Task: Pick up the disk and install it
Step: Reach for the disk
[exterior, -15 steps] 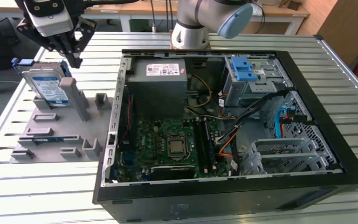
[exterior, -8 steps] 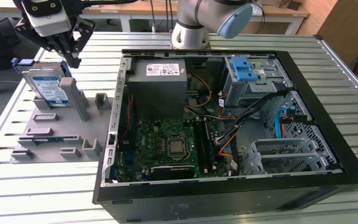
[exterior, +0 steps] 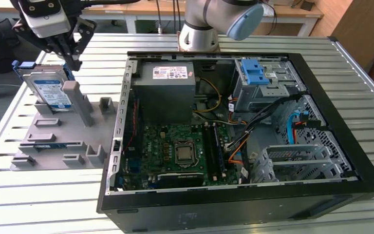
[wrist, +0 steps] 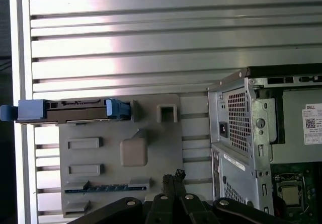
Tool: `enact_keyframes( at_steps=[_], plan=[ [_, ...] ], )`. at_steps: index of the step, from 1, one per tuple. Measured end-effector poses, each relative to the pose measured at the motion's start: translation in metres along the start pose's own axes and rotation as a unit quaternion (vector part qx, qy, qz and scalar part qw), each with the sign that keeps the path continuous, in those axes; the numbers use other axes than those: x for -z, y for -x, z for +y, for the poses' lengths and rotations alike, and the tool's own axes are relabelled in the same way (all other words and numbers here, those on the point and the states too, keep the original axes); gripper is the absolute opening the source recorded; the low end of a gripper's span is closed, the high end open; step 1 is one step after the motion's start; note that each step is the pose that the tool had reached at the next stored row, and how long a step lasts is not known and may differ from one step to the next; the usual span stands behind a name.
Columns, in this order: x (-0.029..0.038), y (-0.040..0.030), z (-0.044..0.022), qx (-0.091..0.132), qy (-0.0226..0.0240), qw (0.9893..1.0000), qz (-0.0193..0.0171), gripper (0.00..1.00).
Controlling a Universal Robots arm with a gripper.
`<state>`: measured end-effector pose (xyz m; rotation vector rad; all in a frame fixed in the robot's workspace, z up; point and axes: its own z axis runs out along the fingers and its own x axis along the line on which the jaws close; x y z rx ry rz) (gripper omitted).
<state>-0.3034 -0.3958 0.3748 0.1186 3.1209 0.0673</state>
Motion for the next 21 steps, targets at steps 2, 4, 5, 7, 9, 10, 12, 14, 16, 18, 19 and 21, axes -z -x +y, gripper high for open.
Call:
enact_keyframes(
  at_steps=[2, 4, 5, 7, 9, 10, 12, 14, 16, 18, 19, 21],
  plan=[
    [-0.0001, -0.0019, 0.0011, 0.000, -0.0001, 1.0000, 0.0001, 0.11],
    [-0.0004, -0.0040, 0.0029, 0.000, 0.0000, 1.0000, 0.0000, 0.11],
    [-0.0007, -0.0049, 0.0045, 0.000, -0.0002, 1.0000, 0.0000, 0.11],
    [-0.0013, -0.0071, 0.0080, 0.000, -0.0005, 1.0000, 0.0000, 0.11],
    [-0.0017, -0.0092, 0.0101, 0.000, -0.0005, 1.0000, 0.0000, 0.11],
    [-0.0019, -0.0100, 0.0110, 0.000, -0.0005, 1.0000, 0.0003, 0.11],
    [-0.0022, -0.0113, 0.0123, 0.000, -0.0006, 1.0000, 0.0011, 0.11],
    [-0.0024, -0.0127, 0.0128, 0.000, -0.0007, 1.0000, 0.0017, 0.11],
    [-0.0027, -0.0140, 0.0133, 0.000, -0.0007, 1.0000, 0.0018, 0.11],
    [-0.0030, -0.0153, 0.0136, 0.000, -0.0007, 1.0000, 0.0019, 0.11],
    [-0.0031, -0.0159, 0.0137, 0.000, -0.0007, 1.0000, 0.0019, 0.11],
    [-0.0032, -0.0170, 0.0142, 0.000, -0.0008, 1.0000, 0.0022, 0.11]
  ],
)
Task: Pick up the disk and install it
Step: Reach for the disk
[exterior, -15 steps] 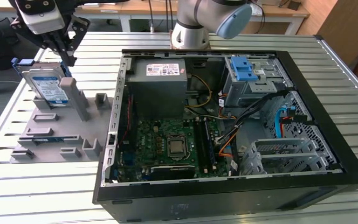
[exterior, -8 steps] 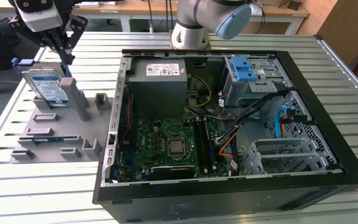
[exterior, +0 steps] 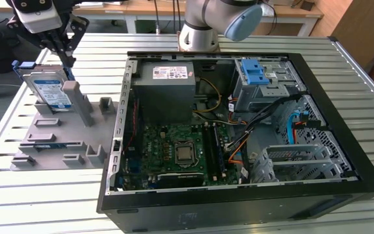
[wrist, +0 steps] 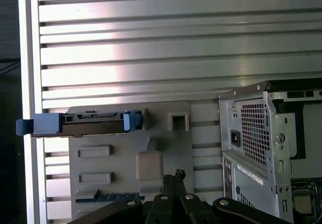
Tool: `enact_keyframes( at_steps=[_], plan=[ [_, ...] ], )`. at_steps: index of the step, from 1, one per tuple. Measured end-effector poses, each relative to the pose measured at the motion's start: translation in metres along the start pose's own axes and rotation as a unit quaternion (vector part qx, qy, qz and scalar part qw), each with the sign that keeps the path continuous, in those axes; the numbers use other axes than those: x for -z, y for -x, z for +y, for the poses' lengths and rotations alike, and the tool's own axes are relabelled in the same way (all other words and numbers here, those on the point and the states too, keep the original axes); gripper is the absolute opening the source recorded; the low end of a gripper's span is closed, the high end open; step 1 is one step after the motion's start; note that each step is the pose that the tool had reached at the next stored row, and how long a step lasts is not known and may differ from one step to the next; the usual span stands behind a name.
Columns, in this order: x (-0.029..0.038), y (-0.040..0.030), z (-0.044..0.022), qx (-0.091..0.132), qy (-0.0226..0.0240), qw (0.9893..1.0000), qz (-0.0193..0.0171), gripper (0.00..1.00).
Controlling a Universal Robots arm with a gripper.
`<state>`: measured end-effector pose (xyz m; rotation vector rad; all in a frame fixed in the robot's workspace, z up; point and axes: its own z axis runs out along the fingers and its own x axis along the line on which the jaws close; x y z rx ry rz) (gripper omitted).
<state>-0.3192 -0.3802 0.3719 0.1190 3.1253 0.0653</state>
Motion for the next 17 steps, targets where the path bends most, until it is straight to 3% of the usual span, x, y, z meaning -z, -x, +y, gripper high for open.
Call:
enact_keyframes(
  at_steps=[17],
  plan=[
    [-0.0013, -0.0060, 0.0008, 0.000, 0.0000, 1.0000, 0.0004, 0.11]
  ],
)
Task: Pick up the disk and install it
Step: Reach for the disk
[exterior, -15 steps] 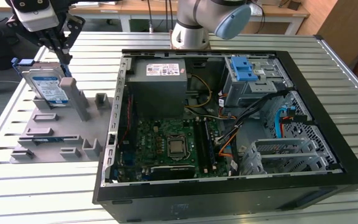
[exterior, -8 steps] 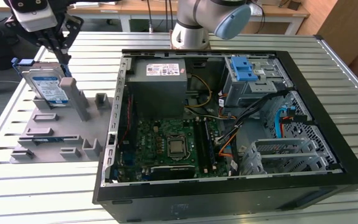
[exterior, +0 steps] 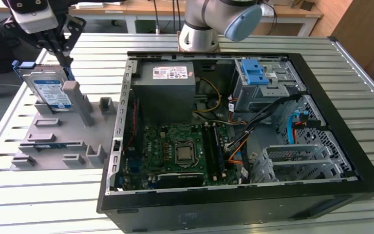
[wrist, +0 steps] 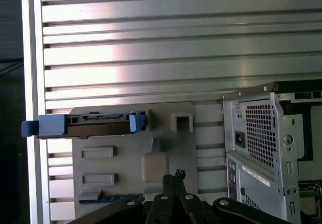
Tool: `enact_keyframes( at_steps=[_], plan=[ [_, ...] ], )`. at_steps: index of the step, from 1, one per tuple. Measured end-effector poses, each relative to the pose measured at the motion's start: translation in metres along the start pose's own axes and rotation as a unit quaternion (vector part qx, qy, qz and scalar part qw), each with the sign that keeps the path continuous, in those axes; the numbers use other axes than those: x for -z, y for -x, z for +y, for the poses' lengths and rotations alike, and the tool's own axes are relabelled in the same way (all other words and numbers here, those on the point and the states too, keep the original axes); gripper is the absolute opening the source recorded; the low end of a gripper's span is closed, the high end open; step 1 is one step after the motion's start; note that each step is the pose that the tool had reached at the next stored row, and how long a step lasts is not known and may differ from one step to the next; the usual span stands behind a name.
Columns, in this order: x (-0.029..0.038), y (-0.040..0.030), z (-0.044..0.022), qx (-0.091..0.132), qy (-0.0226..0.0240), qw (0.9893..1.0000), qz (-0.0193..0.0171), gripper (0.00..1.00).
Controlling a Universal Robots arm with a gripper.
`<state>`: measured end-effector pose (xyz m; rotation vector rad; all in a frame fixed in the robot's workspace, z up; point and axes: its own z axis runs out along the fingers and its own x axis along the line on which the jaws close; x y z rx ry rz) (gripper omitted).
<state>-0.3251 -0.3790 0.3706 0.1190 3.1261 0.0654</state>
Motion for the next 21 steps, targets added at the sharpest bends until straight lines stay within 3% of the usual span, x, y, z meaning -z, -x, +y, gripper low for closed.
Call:
enact_keyframes(
  at_steps=[12, 18, 21],
  plan=[
    [-0.0004, -0.0028, -0.0002, 0.000, -0.0001, 1.0000, 0.0013, 0.11],
    [-0.0010, -0.0063, 0.0001, 0.000, -0.0005, 1.0000, 0.0074, 0.11],
    [-0.0016, -0.0105, 0.0004, 0.000, -0.0006, 1.0000, 0.0082, 0.11]
  ],
)
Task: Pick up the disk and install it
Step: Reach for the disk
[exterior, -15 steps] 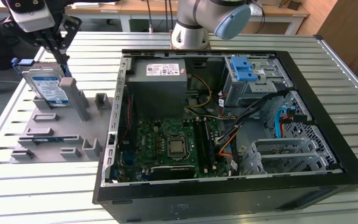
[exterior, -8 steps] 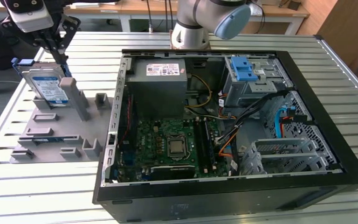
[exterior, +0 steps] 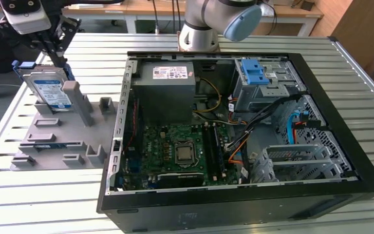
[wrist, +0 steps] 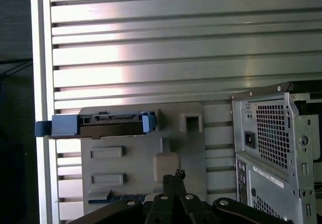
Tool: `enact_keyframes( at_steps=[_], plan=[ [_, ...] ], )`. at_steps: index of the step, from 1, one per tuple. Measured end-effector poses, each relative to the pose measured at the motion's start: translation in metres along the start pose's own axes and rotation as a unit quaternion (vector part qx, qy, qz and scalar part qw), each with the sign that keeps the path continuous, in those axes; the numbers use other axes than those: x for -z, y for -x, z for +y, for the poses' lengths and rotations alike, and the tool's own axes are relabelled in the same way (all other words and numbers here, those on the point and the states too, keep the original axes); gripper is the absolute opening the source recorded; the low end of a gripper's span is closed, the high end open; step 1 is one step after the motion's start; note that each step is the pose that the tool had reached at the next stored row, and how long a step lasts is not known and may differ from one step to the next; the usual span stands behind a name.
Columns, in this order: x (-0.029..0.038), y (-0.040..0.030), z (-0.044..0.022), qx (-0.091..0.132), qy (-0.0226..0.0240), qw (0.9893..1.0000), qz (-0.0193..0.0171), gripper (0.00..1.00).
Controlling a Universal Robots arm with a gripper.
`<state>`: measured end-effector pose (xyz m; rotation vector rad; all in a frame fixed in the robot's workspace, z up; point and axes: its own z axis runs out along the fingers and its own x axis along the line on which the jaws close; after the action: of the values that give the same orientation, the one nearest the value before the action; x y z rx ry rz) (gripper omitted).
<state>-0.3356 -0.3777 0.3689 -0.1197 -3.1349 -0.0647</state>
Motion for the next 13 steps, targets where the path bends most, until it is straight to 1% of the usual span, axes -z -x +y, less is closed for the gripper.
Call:
enact_keyframes(
  at_steps=[3, 7, 13],
  plan=[
    [-0.0005, -0.0046, 0.0009, 0.000, 0.0000, 1.0000, 0.0002, 0.11],
    [-0.0019, -0.0160, 0.0040, 0.000, -0.0001, 1.0000, 0.0014, 0.11],
    [-0.0043, -0.0361, 0.0098, 0.000, -0.0002, 1.0000, 0.0025, 0.11]
  ],
)
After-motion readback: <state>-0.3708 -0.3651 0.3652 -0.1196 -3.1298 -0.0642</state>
